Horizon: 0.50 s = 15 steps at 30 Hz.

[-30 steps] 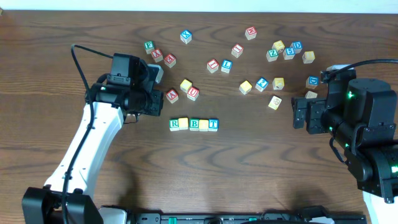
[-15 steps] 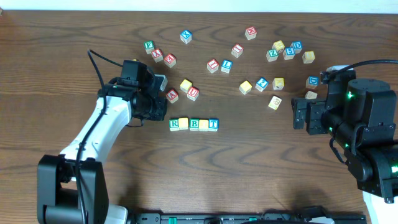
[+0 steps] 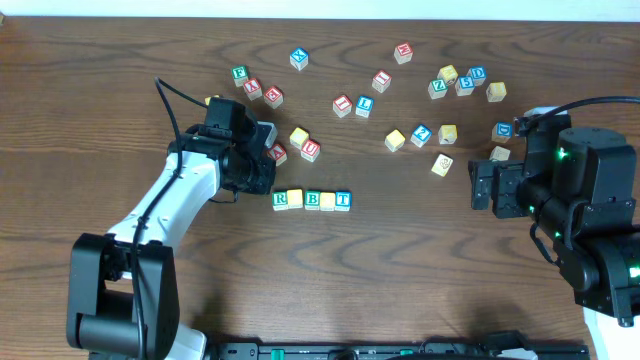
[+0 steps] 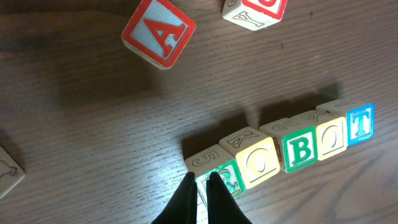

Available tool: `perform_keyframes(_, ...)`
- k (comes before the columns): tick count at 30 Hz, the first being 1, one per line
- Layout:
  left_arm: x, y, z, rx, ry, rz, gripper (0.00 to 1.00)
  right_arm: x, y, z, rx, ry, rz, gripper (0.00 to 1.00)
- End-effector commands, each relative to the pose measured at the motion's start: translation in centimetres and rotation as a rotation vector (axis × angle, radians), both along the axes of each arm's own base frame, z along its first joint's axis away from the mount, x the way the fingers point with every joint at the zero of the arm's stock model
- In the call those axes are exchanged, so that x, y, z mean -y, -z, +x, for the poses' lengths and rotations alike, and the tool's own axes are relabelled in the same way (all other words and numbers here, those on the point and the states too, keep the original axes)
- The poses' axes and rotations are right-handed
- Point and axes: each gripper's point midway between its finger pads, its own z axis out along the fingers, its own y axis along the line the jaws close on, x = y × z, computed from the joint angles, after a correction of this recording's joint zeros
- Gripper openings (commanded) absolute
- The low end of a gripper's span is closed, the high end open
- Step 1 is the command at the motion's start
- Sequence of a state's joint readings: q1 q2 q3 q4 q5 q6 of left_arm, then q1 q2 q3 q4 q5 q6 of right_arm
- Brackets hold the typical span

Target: Spell out ROBOT

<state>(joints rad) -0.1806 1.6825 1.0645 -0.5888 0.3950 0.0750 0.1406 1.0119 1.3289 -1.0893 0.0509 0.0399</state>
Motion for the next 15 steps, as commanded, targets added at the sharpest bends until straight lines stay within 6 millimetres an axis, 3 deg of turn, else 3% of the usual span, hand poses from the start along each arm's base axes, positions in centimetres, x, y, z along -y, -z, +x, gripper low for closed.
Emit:
perform_keyframes(1, 0.2, 1.8, -0.7, -0.054, 0.008, -0.002, 0.07, 0.1, -0.6, -0.1, 0.014, -0.006, -0.003, 0.99)
perform_keyframes(5, 0.1, 3.1, -0.9, -0.088, 0.007, 0.005, 0.07, 0.1, -0.6, -0.1, 0.013, -0.006, -0.003, 0.99)
perform_keyframes(15, 0.1, 3.6, -1.1, -0.102, 0.007, 0.007, 0.07, 0.1, -0.6, -0.1, 0.013, -0.006, -0.003, 0.99)
